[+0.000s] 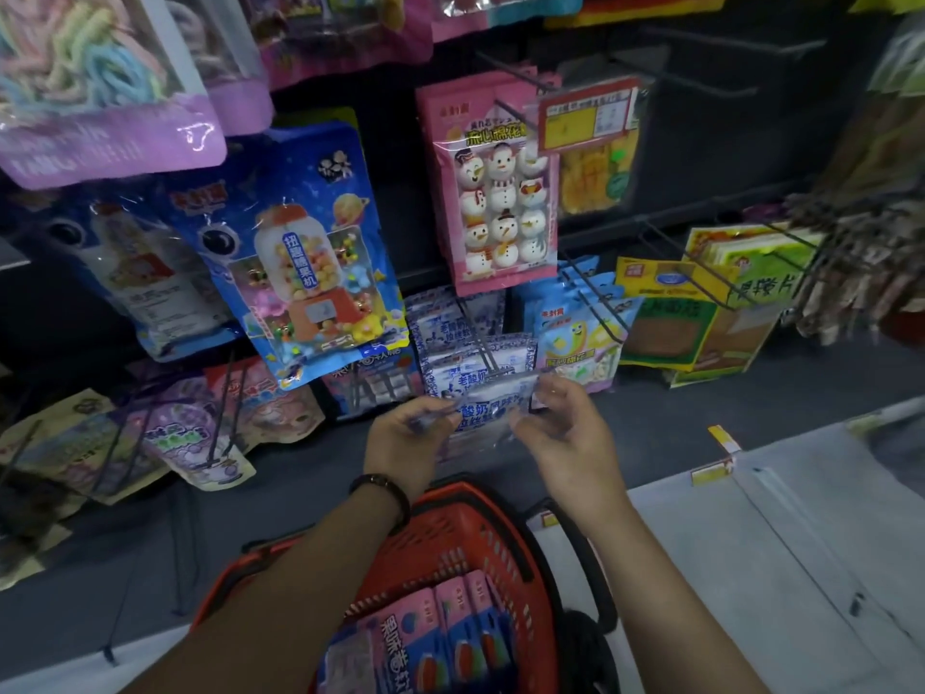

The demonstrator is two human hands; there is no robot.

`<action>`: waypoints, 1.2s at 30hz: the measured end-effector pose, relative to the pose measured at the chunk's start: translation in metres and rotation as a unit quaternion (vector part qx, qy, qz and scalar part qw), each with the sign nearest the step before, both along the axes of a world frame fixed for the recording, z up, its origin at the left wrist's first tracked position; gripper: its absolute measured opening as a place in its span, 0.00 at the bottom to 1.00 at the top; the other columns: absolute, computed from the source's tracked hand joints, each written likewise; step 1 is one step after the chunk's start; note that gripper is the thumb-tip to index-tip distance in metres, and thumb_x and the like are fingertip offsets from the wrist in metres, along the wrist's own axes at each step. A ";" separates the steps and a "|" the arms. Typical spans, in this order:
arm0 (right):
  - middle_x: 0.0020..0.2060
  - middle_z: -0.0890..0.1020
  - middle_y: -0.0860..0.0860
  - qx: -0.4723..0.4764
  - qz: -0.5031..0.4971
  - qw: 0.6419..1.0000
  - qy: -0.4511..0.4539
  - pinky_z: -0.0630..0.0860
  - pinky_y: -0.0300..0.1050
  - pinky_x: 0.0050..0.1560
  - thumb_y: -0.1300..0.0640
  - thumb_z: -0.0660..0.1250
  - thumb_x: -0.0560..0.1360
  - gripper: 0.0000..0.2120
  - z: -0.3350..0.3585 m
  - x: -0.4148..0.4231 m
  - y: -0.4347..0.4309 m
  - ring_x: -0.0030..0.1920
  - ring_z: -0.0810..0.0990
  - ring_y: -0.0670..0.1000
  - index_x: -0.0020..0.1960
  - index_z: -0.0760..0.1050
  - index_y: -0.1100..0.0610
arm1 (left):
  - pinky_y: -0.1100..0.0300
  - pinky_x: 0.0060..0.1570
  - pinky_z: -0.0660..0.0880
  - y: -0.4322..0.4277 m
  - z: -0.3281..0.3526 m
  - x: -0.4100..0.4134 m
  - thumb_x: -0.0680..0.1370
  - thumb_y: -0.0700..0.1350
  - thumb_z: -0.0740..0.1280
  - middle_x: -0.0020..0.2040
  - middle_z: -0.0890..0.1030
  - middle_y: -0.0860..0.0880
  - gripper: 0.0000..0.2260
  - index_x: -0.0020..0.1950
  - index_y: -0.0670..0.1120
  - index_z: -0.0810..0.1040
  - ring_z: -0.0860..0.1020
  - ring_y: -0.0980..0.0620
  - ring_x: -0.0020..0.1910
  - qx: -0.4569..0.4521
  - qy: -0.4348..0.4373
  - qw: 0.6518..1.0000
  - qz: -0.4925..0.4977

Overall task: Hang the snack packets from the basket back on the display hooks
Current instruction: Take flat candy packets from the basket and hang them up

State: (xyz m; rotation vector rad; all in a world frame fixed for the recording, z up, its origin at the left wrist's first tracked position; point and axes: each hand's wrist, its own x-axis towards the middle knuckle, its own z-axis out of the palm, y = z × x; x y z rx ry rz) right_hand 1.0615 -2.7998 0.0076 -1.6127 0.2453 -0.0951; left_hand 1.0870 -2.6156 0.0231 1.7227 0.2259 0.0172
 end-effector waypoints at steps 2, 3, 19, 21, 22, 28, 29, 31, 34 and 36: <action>0.69 0.78 0.46 0.010 0.017 1.000 0.019 0.77 0.47 0.64 0.54 0.77 0.77 0.29 -0.003 0.004 0.002 0.59 0.81 0.38 0.75 0.72 0.48 | 0.61 0.28 0.74 -0.002 -0.015 0.009 0.76 0.32 0.73 0.29 0.80 0.46 0.04 0.49 0.31 0.84 0.73 0.47 0.29 -0.004 0.010 1.000 0.013; 0.70 0.77 0.46 0.000 0.027 0.999 0.032 0.75 0.46 0.64 0.54 0.77 0.77 0.31 -0.004 0.006 0.004 0.58 0.79 0.36 0.77 0.70 0.49 | 0.58 0.30 0.75 -0.004 -0.021 0.013 0.76 0.32 0.74 0.29 0.80 0.46 0.04 0.49 0.32 0.84 0.73 0.46 0.29 -0.001 0.018 1.000 0.013; 0.83 0.62 0.46 -0.117 0.113 0.982 0.100 0.63 0.43 0.74 0.48 0.71 0.81 0.37 -0.013 0.022 0.014 0.82 0.61 0.49 0.85 0.56 0.42 | 0.35 0.42 0.81 -0.023 -0.071 0.052 0.71 0.63 0.76 0.34 0.82 0.43 0.16 0.37 0.51 0.85 0.79 0.44 0.37 -0.064 0.125 0.990 0.032; 0.83 0.61 0.45 -0.114 0.125 0.980 0.103 0.63 0.41 0.70 0.48 0.70 0.82 0.37 -0.012 0.023 0.016 0.82 0.61 0.49 0.85 0.55 0.42 | 0.33 0.42 0.80 -0.022 -0.070 0.053 0.75 0.58 0.74 0.29 0.79 0.47 0.15 0.37 0.49 0.82 0.78 0.44 0.36 -0.056 0.129 0.989 0.044; 0.83 0.61 0.45 -0.114 0.130 0.979 0.105 0.63 0.40 0.69 0.49 0.69 0.82 0.37 -0.010 0.023 0.018 0.82 0.62 0.49 0.85 0.54 0.42 | 0.34 0.41 0.82 -0.022 -0.070 0.055 0.75 0.58 0.74 0.25 0.77 0.49 0.17 0.38 0.46 0.79 0.78 0.45 0.35 -0.048 0.131 0.989 0.044; 0.56 0.78 0.42 -0.098 0.140 0.977 0.125 0.67 0.18 0.38 0.54 0.68 0.83 0.37 -0.005 0.024 0.027 0.37 0.72 0.23 0.86 0.53 0.46 | 0.49 0.40 0.82 -0.025 -0.071 0.059 0.75 0.59 0.75 0.36 0.85 0.49 0.16 0.44 0.46 0.84 0.82 0.49 0.38 -0.008 0.112 0.993 0.033; 0.61 0.79 0.45 -0.092 0.140 0.977 0.128 0.66 0.17 0.37 0.54 0.68 0.83 0.37 -0.004 0.024 0.029 0.38 0.73 0.24 0.86 0.53 0.46 | 0.47 0.42 0.82 -0.025 -0.072 0.060 0.74 0.60 0.75 0.38 0.84 0.48 0.17 0.42 0.46 0.83 0.82 0.48 0.39 -0.004 0.114 0.993 0.035; 0.74 0.75 0.49 -0.091 0.147 0.977 0.124 0.66 0.18 0.40 0.52 0.68 0.83 0.37 0.000 0.024 0.031 0.48 0.75 0.32 0.86 0.53 0.47 | 0.44 0.48 0.84 -0.025 -0.073 0.061 0.70 0.64 0.76 0.41 0.86 0.48 0.20 0.44 0.47 0.83 0.85 0.48 0.42 -0.007 0.120 0.992 0.043; 0.74 0.75 0.52 -0.091 0.151 0.976 0.129 0.65 0.17 0.37 0.53 0.68 0.83 0.37 0.002 0.024 0.033 0.40 0.74 0.32 0.86 0.53 0.49 | 0.39 0.49 0.84 -0.021 -0.075 0.065 0.69 0.66 0.76 0.40 0.87 0.49 0.21 0.49 0.50 0.84 0.86 0.46 0.44 -0.021 0.140 0.988 0.057; 0.72 0.77 0.54 -0.094 0.150 0.975 0.132 0.66 0.16 0.35 0.54 0.68 0.84 0.36 0.002 0.024 0.033 0.36 0.73 0.32 0.86 0.53 0.51 | 0.42 0.50 0.84 -0.020 -0.078 0.071 0.72 0.63 0.76 0.40 0.86 0.50 0.17 0.48 0.50 0.83 0.86 0.47 0.43 -0.014 0.144 0.987 0.066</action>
